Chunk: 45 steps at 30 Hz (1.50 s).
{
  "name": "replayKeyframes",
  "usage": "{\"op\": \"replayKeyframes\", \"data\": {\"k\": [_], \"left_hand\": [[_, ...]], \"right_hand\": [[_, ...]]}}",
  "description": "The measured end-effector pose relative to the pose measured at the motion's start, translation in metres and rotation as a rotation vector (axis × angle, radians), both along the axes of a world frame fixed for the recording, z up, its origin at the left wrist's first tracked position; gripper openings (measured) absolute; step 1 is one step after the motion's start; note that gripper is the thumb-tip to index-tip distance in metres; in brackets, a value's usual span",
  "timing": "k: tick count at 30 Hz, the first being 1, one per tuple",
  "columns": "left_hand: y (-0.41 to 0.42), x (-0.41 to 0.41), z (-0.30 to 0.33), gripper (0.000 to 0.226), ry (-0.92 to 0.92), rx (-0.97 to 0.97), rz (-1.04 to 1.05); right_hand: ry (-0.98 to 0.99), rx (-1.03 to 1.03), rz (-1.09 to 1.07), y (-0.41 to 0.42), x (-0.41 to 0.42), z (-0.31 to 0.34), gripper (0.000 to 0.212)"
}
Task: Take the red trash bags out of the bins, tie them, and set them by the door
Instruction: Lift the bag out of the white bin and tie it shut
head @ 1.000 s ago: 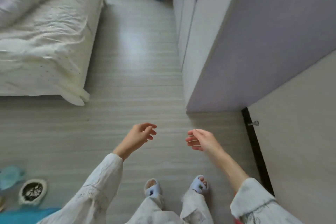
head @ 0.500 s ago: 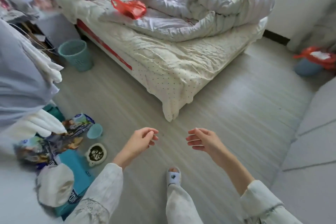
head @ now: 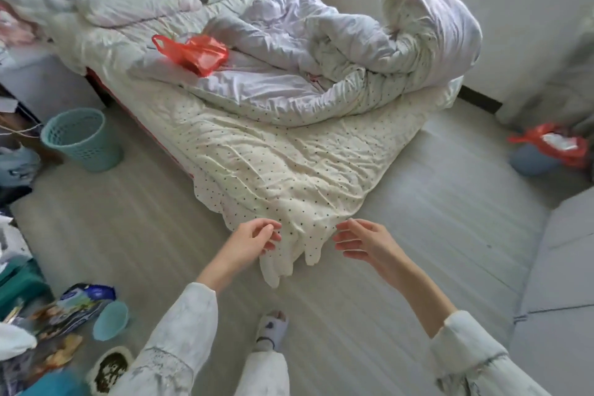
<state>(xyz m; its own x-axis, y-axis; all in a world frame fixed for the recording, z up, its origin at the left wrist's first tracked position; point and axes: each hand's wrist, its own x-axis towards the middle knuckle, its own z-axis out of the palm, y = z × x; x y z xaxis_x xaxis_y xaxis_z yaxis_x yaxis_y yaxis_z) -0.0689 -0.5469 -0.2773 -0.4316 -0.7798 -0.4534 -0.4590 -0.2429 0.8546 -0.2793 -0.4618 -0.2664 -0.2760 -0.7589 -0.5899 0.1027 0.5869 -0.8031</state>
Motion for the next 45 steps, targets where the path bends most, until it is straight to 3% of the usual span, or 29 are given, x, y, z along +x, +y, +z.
{"op": "replayKeyframes", "data": {"k": [9,17,24,29,35,39,45], "left_hand": [[-0.191,-0.183,0.002,0.024,0.034,-0.027,-0.159],[-0.287,-0.387,0.005,0.023,0.041,-0.01,-0.303],[-0.351,-0.606,-0.01,0.023,0.063,-0.029,-0.274],[-0.389,-0.756,0.012,0.023,0.055,-0.032,-0.392],[-0.451,-0.912,0.031,0.02,0.128,-0.086,-0.391],[-0.508,-1.036,0.041,0.02,0.233,-0.128,-0.432],[-0.618,-1.21,0.053,0.022,0.303,-0.152,-0.32]], "right_hand": [[0.042,-0.027,-0.181,-0.148,-0.171,0.006,0.028],[0.069,-0.019,-0.317,-0.229,-0.361,0.007,0.027],[0.11,-0.024,-0.307,-0.295,-0.58,-0.005,0.028],[0.116,-0.034,-0.297,-0.336,-0.726,0.015,0.028],[0.116,-0.066,-0.285,-0.409,-0.878,0.022,0.027],[0.159,-0.074,-0.287,-0.471,-0.986,0.02,0.026],[0.236,-0.081,-0.296,-0.58,-1.149,0.038,0.024]]}}
